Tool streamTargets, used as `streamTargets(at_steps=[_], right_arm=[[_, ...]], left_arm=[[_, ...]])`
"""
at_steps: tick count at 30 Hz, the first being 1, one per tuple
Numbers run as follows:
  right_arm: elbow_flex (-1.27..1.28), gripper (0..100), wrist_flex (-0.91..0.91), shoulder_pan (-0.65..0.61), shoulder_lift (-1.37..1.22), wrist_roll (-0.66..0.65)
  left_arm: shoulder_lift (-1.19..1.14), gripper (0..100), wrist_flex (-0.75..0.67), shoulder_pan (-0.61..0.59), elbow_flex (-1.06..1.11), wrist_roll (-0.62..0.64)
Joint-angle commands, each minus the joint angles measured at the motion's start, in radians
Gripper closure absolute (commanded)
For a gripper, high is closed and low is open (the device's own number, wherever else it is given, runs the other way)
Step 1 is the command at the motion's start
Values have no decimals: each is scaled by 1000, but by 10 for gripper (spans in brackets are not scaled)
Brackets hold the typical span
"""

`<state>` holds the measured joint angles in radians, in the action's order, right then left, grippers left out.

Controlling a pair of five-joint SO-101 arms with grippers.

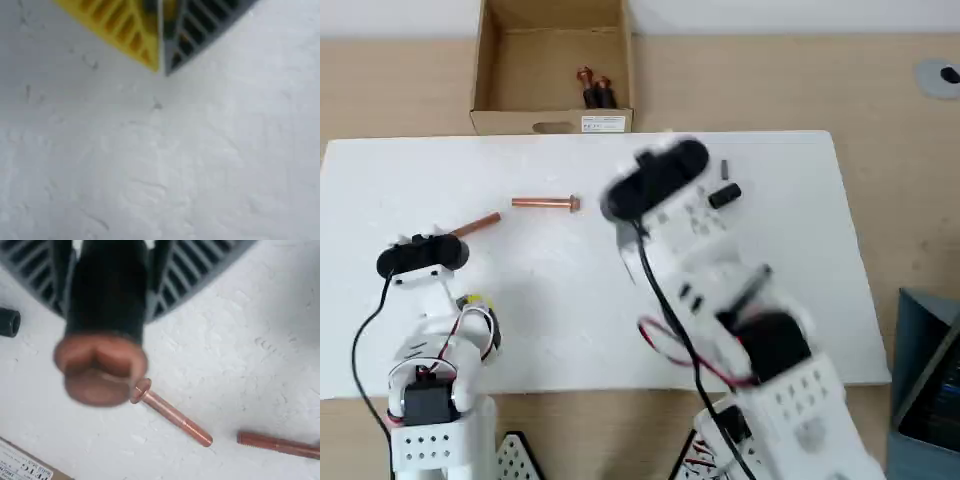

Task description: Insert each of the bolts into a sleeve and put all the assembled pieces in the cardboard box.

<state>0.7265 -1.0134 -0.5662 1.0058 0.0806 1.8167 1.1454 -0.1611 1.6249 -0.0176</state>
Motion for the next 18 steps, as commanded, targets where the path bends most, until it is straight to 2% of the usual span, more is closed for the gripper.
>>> streamTargets(at_steps=[1,6,18], right_arm=[[-197,989,26,19,-193,3],[-363,989,155,65,-469,-8],[-889,989,338,74,-1125,-199]], left_arm=[[7,998,-3,-9,-5,-5],[7,998,-3,-8,-5,-3],[7,998,-3,-3,-6,-3]])
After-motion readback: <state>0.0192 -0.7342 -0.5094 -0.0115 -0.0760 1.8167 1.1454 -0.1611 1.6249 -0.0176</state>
